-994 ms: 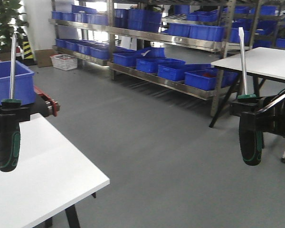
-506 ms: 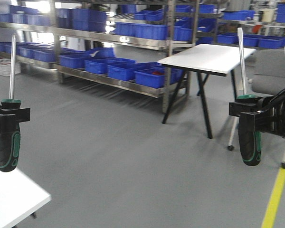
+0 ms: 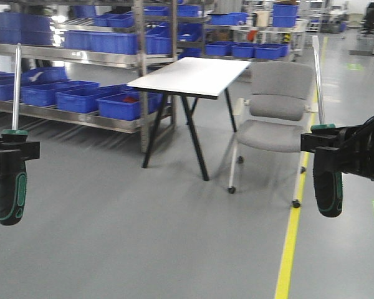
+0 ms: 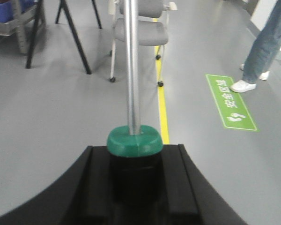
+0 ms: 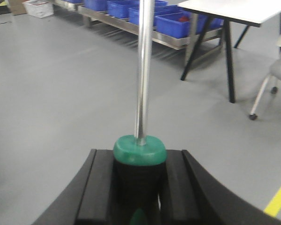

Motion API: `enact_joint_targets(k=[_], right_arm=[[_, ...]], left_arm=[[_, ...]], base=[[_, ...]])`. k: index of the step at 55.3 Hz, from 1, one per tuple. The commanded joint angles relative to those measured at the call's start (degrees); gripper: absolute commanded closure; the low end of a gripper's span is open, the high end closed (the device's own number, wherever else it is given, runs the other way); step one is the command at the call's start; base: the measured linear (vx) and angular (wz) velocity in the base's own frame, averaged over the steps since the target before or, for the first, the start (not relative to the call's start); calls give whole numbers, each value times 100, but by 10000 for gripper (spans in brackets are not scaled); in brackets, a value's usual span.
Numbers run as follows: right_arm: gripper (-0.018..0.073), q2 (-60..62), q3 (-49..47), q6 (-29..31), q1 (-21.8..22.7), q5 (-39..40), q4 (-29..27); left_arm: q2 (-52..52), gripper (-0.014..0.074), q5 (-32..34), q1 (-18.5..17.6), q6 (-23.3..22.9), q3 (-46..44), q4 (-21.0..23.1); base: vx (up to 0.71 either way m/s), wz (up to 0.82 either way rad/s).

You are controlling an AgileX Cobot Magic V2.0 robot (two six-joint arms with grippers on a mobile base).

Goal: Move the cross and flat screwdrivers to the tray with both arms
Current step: 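Turn the base away from the table holding both screwdrivers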

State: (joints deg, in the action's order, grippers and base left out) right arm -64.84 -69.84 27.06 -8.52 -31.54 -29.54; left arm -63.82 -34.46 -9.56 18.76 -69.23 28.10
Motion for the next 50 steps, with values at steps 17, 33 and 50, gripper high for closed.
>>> enact_joint_targets(k=[17, 33, 50], right_arm=[[567, 115, -217, 16, 11, 466, -116], [567, 115, -217, 16, 11, 460, -122], [567, 115, -217, 16, 11, 447, -122]], left_arm=[[136, 594, 479, -29, -10, -197, 182], [136, 594, 480, -29, -10, -197, 182], [136, 594, 480, -29, -10, -197, 182]], base=[[31, -39], [39, -20], [45, 11]])
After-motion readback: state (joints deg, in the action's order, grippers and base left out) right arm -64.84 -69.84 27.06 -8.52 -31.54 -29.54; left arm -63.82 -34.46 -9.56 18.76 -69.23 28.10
